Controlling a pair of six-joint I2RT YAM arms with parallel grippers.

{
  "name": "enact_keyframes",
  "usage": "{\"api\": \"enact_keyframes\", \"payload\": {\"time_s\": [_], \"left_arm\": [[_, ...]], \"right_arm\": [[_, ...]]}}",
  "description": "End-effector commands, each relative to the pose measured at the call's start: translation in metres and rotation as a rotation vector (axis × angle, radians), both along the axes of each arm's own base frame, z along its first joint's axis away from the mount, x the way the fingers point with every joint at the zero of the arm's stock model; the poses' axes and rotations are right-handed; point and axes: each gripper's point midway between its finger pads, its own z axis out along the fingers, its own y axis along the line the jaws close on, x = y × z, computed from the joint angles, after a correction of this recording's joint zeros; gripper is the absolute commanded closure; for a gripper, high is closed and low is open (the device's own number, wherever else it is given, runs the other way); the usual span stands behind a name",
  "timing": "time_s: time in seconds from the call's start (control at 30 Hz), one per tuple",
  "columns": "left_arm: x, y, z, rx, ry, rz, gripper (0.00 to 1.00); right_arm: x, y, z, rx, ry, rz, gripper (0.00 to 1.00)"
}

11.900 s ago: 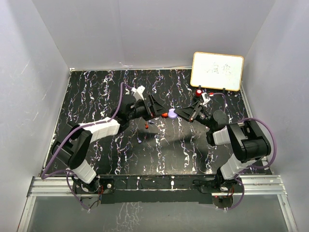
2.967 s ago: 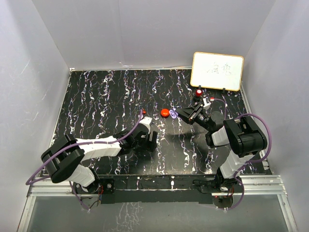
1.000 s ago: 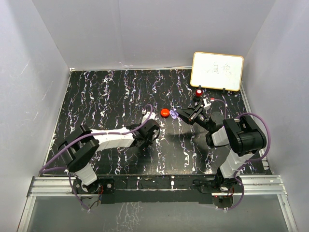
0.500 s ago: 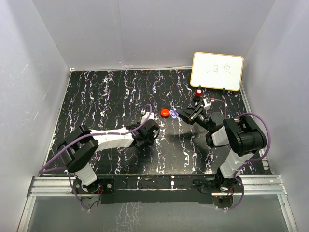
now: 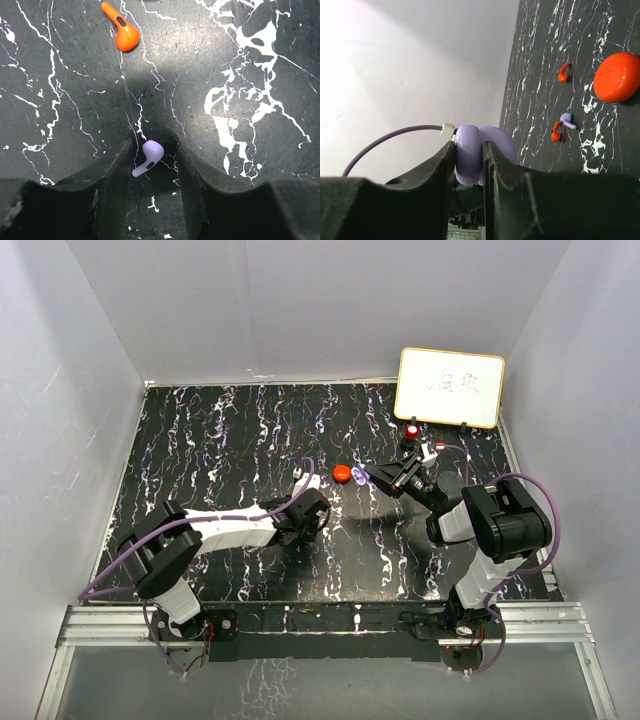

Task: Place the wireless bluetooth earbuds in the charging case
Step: Pick up the earbud from the center of the board.

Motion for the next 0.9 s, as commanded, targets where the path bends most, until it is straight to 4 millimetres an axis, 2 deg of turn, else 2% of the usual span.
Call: {"api": "enact_keyframes", "payload": {"time_s": [0.0,0.47,0.87], "left_arm": [[-0.0388,0.0284,-0.023,0.106,0.144,-0.046,0.62],[-0.043,0.0295,-0.0301,0.127,0.178,-0.051,0.7],[-0.0401,0.0278,-0.0244,0.12,0.164,-0.049,0.85]], "right_arm": [[-0.0019,-0.0019,0.0121,0.008,-0.075,-0.001,1.0],[-0.0021,-0.0022,0.0134,0.01,-0.078,-0.002,1.0],[-0.0021,-0.002,0.0134,0.01,-0.078,-0.002,1.0]]}}
